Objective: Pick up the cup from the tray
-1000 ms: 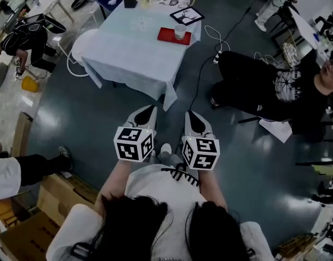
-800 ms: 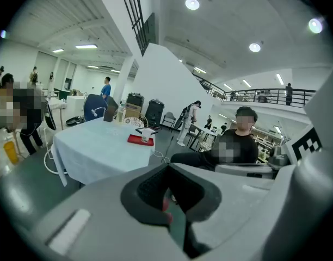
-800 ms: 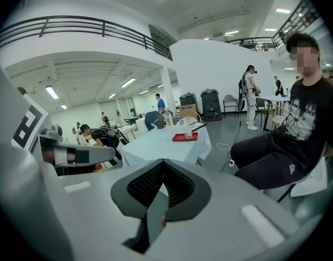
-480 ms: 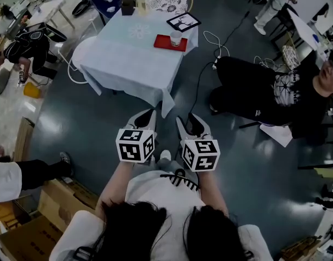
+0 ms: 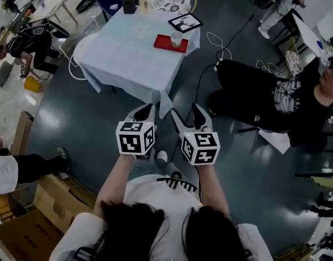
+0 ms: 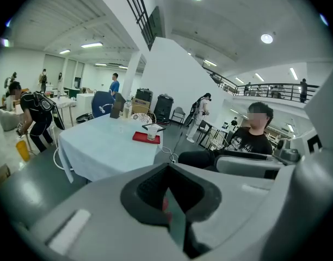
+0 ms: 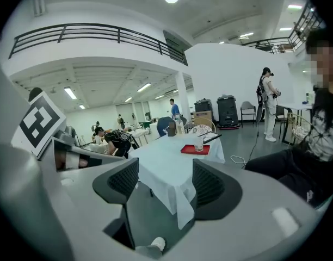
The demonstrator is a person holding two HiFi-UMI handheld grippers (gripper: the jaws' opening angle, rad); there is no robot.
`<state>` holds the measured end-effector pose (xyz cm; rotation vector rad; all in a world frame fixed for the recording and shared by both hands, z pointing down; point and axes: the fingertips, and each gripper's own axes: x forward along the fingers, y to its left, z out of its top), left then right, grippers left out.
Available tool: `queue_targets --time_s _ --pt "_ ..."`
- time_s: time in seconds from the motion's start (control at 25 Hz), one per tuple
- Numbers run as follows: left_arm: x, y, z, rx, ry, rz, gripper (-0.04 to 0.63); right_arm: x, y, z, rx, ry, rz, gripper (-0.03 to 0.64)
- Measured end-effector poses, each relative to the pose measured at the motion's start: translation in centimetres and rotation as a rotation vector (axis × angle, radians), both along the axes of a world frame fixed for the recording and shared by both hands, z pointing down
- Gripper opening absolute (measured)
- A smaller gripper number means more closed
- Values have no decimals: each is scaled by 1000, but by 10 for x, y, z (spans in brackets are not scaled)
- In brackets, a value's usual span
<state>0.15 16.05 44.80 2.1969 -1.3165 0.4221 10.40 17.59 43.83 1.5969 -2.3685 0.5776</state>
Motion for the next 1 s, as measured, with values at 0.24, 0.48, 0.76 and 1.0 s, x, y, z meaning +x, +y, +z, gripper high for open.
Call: queue_targets --time_s 0.24,0.48,0.76,1.0 --pt "-3 -23 5 13 -10 -2 0 0 -30 -5 61 13 5 365" --pt "-6 -67 6 17 -3 -11 0 -1 -76 0 57 28 5 385" --pt "-12 -135 14 -8 -2 -8 0 -7 -144 7 43 68 9 394" --pt "-20 -197 15 -38 -6 6 0 -8 -202 6 23 76 69 397"
